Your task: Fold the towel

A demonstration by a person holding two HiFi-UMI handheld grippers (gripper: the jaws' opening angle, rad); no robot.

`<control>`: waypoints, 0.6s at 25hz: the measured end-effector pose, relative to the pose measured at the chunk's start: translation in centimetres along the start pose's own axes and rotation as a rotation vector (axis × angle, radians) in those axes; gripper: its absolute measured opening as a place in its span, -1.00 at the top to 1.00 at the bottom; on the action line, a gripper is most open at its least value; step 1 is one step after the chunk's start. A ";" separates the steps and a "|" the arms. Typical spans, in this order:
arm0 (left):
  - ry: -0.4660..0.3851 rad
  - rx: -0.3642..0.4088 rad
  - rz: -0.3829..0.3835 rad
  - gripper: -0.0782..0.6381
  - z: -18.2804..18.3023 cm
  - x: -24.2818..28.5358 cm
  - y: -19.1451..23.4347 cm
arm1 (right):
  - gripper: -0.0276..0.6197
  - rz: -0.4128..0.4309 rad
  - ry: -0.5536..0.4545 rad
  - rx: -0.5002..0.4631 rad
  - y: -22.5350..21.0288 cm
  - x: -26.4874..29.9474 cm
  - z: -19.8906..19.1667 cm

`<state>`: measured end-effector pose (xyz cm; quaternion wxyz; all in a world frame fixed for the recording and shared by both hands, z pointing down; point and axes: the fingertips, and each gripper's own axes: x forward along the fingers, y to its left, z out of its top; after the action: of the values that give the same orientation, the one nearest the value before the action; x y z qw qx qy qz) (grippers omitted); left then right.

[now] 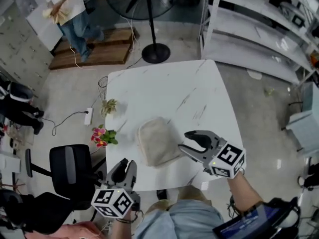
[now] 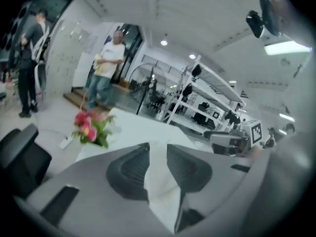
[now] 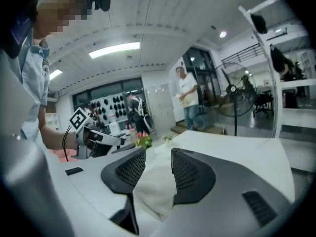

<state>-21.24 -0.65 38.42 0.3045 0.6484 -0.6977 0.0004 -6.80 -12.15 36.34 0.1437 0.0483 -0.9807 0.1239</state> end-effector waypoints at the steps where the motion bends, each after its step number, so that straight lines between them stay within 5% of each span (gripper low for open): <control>1: -0.054 0.054 -0.012 0.49 2.8 0.0 -1.1 | 0.35 -0.031 -0.059 -0.006 0.6 -0.2 2.2; 7: -0.345 0.272 -0.121 0.71 14.4 -1.3 -8.5 | 0.49 -0.235 -0.325 -0.134 5.4 -1.4 13.2; 11: -0.437 0.406 -0.133 0.74 17.2 -2.5 -12.0 | 0.70 -0.397 -0.383 -0.229 7.1 -2.8 15.1; 15: -0.473 0.451 -0.109 0.76 16.8 -4.3 -12.8 | 0.87 -0.490 -0.413 -0.220 8.4 -4.9 14.7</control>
<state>-16.92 -5.42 17.89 -0.0174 0.7181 -0.6956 -0.0120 -7.22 -7.50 19.39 -0.0279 0.2909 -0.9558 -0.0333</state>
